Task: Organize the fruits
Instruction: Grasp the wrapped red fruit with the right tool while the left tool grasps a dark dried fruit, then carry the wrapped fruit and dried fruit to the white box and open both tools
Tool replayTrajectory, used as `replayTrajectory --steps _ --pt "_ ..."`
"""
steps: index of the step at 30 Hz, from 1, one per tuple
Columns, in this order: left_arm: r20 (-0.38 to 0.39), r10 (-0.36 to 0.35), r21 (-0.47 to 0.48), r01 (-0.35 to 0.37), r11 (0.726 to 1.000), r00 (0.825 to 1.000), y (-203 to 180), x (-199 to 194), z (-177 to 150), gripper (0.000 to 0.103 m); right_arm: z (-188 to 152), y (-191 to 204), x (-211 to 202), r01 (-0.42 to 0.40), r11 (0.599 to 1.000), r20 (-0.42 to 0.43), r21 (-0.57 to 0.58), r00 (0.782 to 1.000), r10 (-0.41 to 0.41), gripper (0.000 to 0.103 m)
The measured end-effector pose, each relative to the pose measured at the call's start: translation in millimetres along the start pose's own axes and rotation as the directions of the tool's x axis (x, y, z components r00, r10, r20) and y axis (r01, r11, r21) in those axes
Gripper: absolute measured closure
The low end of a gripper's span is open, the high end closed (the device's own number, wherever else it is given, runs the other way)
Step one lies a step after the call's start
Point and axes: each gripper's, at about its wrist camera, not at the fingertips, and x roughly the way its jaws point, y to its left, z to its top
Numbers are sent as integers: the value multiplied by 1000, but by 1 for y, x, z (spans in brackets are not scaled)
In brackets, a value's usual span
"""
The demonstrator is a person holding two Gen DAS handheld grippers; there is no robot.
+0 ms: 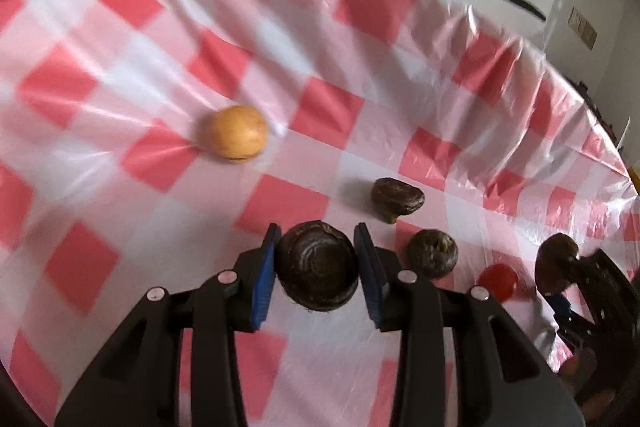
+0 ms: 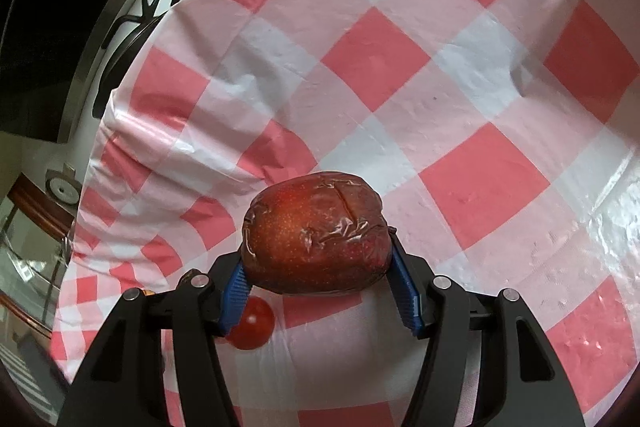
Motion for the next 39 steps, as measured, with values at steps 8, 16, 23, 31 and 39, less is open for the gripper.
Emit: replayTrajectory --steps 8,16,23,31,39 --pt "93 12 -85 -4 996 996 50 -76 -37 65 -23 -3 -41 -40 999 62 -13 997 41 43" --pt "243 37 -130 -6 991 969 97 -171 -83 65 -102 29 -103 -100 979 -1 -178 995 101 44" --pt "300 76 -64 -59 996 951 138 -250 -128 65 -175 76 -161 -206 890 -40 -408 977 208 43" --pt "308 193 -134 -158 978 932 220 -307 -164 65 -260 128 -184 -336 738 -211 -585 942 262 43" --pt "257 319 -239 -260 935 912 306 -337 -202 65 -361 178 -215 -546 470 -459 -693 838 295 43"
